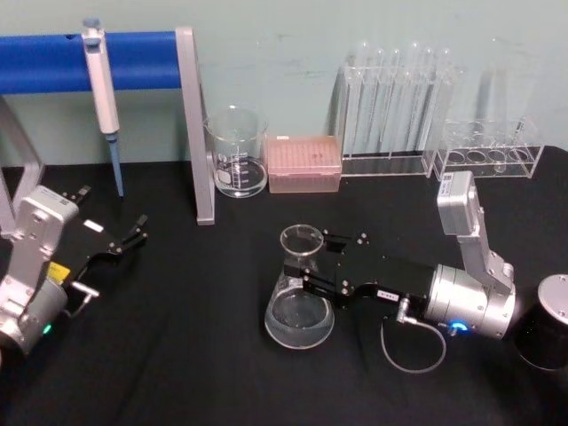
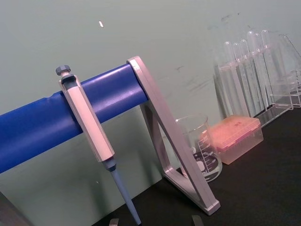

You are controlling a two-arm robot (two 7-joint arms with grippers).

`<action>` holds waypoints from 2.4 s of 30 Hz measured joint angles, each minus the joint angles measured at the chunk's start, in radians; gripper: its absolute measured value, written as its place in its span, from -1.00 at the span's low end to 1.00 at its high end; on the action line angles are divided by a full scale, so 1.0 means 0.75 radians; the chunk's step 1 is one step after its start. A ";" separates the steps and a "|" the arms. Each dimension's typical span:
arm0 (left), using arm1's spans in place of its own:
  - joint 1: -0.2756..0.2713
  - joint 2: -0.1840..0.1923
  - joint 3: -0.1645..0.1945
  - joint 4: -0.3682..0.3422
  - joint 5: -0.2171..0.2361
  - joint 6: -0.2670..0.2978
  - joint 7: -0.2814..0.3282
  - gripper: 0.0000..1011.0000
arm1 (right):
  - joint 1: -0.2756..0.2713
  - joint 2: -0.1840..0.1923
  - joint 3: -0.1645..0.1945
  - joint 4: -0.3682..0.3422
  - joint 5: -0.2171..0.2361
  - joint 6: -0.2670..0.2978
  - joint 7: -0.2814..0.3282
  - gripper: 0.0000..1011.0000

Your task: Grasp the erlenmeyer flask with one hand, shake it three times, then place it back.

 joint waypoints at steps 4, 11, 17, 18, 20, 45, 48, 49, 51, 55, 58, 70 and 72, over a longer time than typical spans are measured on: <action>0.000 0.000 0.000 0.000 0.000 0.000 0.000 0.98 | 0.001 -0.001 -0.001 0.005 0.001 0.000 0.002 -0.09; 0.000 0.000 0.000 0.000 0.000 0.000 0.000 0.98 | 0.002 -0.002 -0.005 0.013 0.001 0.001 0.005 -0.09; 0.000 0.000 0.000 0.000 0.000 0.000 0.000 0.98 | 0.002 -0.002 -0.006 0.020 0.000 0.002 0.006 -0.09; 0.000 0.000 0.000 0.000 0.000 0.000 0.000 0.98 | 0.002 -0.002 -0.006 0.021 0.000 0.002 0.006 -0.09; 0.000 0.000 0.000 0.000 0.000 0.000 0.000 0.98 | 0.002 -0.003 -0.007 0.023 0.000 0.003 0.006 -0.09; 0.000 0.000 0.000 0.000 0.000 0.000 0.000 0.98 | -0.003 -0.006 -0.009 0.050 0.003 0.014 0.011 -0.09; 0.000 0.000 0.000 0.000 0.000 0.000 0.000 0.98 | -0.004 -0.005 -0.009 0.050 0.004 0.016 0.010 -0.09; 0.000 0.000 0.000 0.000 0.000 0.000 0.000 0.98 | -0.004 -0.005 -0.009 0.051 0.004 0.016 0.010 -0.09; 0.000 0.000 0.000 0.000 0.000 0.000 0.000 0.98 | -0.004 -0.005 -0.008 0.053 0.004 0.016 0.010 -0.09; 0.000 0.000 0.000 0.000 0.000 0.000 0.000 0.98 | -0.002 -0.006 -0.008 0.058 0.005 0.018 0.011 -0.09; 0.000 0.000 0.000 0.000 0.000 0.000 0.000 0.98 | -0.001 -0.006 -0.008 0.059 0.005 0.020 0.011 -0.09; 0.000 0.000 0.000 0.000 0.000 0.000 0.000 0.98 | -0.001 -0.004 -0.009 0.058 0.002 0.034 -0.006 -0.09; 0.000 0.000 0.000 0.000 0.000 0.000 0.000 0.98 | -0.001 -0.005 -0.008 0.058 0.002 0.034 -0.006 -0.09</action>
